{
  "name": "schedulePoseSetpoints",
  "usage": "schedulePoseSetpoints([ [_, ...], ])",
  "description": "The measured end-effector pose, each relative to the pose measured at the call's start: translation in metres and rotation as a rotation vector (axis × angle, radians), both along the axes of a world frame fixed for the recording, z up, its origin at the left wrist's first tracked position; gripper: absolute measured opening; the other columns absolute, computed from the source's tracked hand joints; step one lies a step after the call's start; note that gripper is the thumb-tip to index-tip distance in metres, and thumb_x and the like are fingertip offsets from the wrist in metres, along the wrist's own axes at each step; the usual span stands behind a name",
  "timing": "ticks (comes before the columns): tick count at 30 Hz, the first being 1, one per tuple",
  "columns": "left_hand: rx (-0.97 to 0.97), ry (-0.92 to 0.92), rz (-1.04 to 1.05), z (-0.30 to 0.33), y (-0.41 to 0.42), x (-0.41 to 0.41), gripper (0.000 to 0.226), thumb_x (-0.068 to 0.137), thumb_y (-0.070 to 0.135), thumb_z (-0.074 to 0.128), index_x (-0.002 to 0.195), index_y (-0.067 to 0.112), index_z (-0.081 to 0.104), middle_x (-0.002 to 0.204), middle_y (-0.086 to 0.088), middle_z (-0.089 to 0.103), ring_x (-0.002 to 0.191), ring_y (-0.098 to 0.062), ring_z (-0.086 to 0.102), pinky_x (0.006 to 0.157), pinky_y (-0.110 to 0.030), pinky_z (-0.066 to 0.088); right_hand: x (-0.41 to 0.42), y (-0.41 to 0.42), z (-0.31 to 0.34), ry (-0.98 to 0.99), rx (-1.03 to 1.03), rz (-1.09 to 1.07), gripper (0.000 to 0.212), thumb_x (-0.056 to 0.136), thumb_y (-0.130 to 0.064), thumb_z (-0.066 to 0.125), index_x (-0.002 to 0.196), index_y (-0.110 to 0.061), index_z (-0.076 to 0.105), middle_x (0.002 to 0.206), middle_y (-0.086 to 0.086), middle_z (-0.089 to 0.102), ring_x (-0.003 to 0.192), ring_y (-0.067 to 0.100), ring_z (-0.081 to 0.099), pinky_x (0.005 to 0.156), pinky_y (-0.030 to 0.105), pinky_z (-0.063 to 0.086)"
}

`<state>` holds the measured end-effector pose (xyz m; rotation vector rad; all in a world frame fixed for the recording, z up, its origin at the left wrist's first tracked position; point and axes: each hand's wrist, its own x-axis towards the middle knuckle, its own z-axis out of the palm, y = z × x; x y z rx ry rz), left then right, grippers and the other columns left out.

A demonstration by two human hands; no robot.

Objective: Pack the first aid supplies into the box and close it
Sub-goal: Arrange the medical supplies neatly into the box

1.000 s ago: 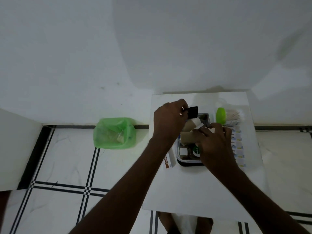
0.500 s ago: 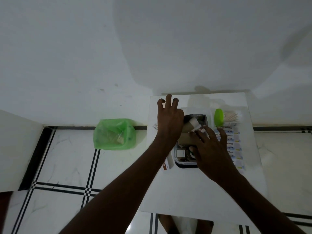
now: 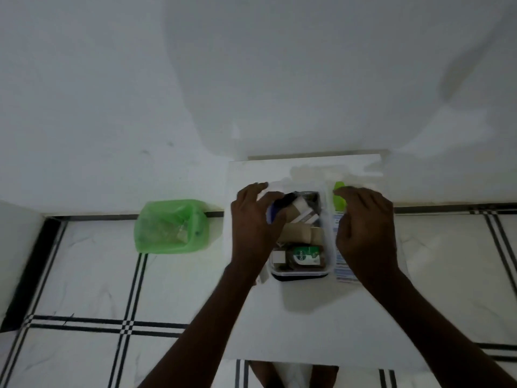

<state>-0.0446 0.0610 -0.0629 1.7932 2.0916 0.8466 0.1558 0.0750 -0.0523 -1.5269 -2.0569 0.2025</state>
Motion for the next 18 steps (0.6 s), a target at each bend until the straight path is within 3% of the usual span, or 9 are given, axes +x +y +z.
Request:
schedulePoseSetpoints([
  [5,-0.005,0.083,-0.037,-0.002,-0.002,0.01,0.036,0.08,0.023,0.074,0.115,0.019,0.069,0.142,-0.009,0.055,0.132,-0.029,0.047,0.103,-0.039,0.038,0.023,0.056,-0.024,-0.272,-0.405,-0.024,0.07,0.074,-0.011,0.069,0.14,-0.009,0.043,0.142,0.017,0.048,0.133,0.038,0.04,0.105,0.051,0.034],
  [8,-0.03,0.096,-0.046,-0.004,-0.002,0.016,0.035,0.08,0.022,0.07,0.115,0.019,0.069,0.142,-0.009,0.055,0.132,-0.03,0.046,0.103,-0.038,0.037,0.028,0.074,-0.037,-0.321,-0.532,0.034,0.071,0.077,-0.015,0.07,0.141,-0.013,0.041,0.139,0.015,0.05,0.13,0.036,0.041,0.103,0.048,0.036],
  [14,0.097,-0.042,0.061,0.009,-0.011,0.013,0.028,0.086,0.013,0.066,0.114,0.016,0.069,0.131,-0.005,0.062,0.124,-0.025,0.052,0.103,-0.033,0.041,0.028,0.083,-0.022,-0.208,-0.423,-0.021,0.063,0.073,-0.013,0.075,0.131,-0.012,0.049,0.12,0.018,0.059,0.111,0.037,0.05,0.09,0.043,0.044],
  [16,0.157,-0.087,0.134,0.013,-0.019,0.008,0.025,0.09,0.009,0.065,0.114,0.014,0.067,0.121,-0.003,0.066,0.115,-0.023,0.057,0.097,-0.025,0.042,0.029,0.078,0.001,-0.118,-0.335,-0.029,0.068,0.07,-0.013,0.078,0.132,-0.012,0.05,0.121,0.016,0.06,0.111,0.038,0.05,0.091,0.045,0.045],
  [18,0.15,-0.154,0.219,0.01,-0.032,0.002,0.025,0.091,0.008,0.062,0.115,0.015,0.064,0.112,-0.002,0.065,0.103,-0.021,0.061,0.088,-0.027,0.049,0.018,0.062,0.024,-0.036,-0.24,0.009,0.07,0.069,-0.014,0.079,0.132,-0.014,0.05,0.122,0.012,0.06,0.111,0.036,0.05,0.092,0.046,0.045],
])
